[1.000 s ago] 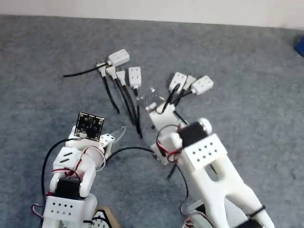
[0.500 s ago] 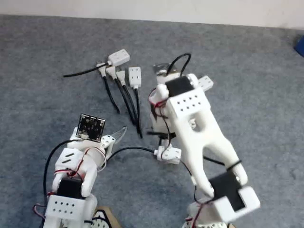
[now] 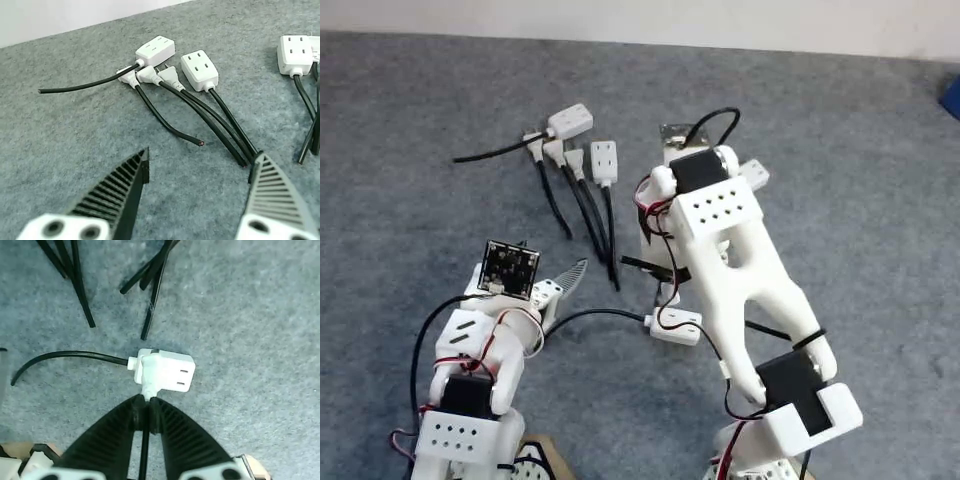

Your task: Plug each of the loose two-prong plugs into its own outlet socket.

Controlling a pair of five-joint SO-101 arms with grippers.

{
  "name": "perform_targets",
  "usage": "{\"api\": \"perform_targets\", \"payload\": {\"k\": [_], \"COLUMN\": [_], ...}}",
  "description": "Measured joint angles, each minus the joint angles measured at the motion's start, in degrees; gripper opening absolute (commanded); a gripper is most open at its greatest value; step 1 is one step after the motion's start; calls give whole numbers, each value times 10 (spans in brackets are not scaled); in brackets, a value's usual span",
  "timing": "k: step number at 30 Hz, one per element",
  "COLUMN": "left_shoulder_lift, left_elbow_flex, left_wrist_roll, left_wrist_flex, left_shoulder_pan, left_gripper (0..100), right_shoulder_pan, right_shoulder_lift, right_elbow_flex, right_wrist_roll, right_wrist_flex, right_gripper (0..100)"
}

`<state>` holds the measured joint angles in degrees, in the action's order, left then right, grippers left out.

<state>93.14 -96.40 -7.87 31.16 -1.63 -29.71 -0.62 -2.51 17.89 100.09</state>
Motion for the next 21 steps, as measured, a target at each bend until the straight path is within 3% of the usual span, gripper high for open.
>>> {"api": "perform_targets", "payload": {"k": [9, 16, 21], "left_shoulder_lift": [0, 0, 0], "left_elbow_flex": [0, 0, 0], "left_wrist_roll": [0, 0, 0], "left_wrist_flex": [0, 0, 0], "left_shoulder_pan": [0, 0, 0], "left_gripper": [322, 322, 322], "right_shoulder_pan": [0, -34, -85], "right_shoulder_lift": [0, 2, 49], "right_elbow_flex": [33, 33, 37], "right_wrist_roll": [13, 207, 270], "right_wrist_flex": [0, 0, 0], "right_gripper": [12, 13, 13]}}
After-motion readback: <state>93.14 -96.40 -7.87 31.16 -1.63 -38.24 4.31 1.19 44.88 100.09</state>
